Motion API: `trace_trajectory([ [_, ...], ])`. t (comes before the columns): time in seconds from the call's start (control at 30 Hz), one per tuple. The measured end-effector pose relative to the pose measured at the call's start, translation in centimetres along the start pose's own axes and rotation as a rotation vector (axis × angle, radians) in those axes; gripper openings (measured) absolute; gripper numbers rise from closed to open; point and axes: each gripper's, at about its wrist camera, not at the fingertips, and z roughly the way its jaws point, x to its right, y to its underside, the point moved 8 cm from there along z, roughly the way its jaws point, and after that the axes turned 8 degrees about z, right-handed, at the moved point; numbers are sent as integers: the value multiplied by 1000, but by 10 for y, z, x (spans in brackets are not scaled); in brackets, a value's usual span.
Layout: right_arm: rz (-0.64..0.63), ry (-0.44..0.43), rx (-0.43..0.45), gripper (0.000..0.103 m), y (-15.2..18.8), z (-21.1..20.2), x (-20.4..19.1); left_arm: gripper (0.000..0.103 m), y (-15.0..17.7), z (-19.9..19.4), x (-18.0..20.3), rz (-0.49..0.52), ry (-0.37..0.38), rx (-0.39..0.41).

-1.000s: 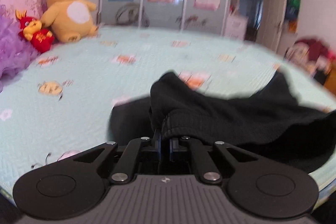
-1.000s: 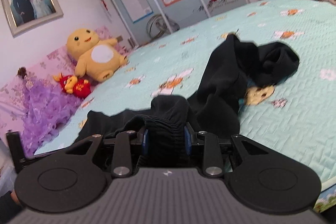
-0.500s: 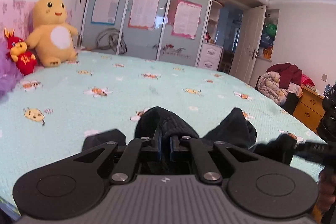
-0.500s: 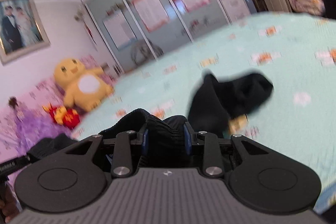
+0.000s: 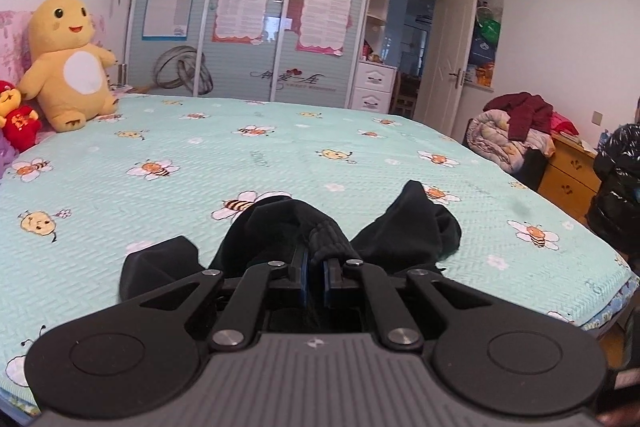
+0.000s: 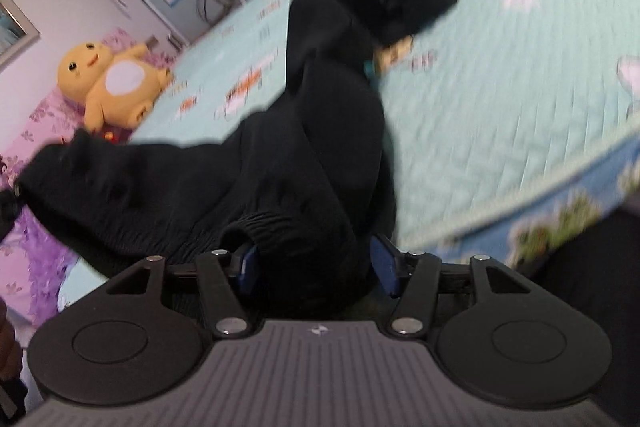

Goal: Fold clothes

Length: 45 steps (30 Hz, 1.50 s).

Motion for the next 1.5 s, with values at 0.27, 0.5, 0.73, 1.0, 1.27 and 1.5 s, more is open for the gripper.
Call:
trace_trajectory([
  [0.27, -86, 88, -88, 62, 35, 21, 5, 6, -3, -3, 4, -7, 4, 16],
  [0.5, -61, 73, -86, 62, 44, 25, 17, 6, 0, -4, 1, -35, 7, 14],
  [0.73, -85, 114, -7, 41, 39, 18, 25, 7, 7, -5, -4, -62, 0, 6],
  [1.0, -200, 202, 136, 40, 31, 1, 22, 7, 17, -6, -11, -99, -7, -11],
  [1.27, -185, 138, 191, 5, 16, -10, 18, 9, 32, -7, -16, -62, -56, -35],
  [1.5, -119, 120, 316, 5, -19, -36, 19, 55, 64, 1, -19, 15, -108, -130],
])
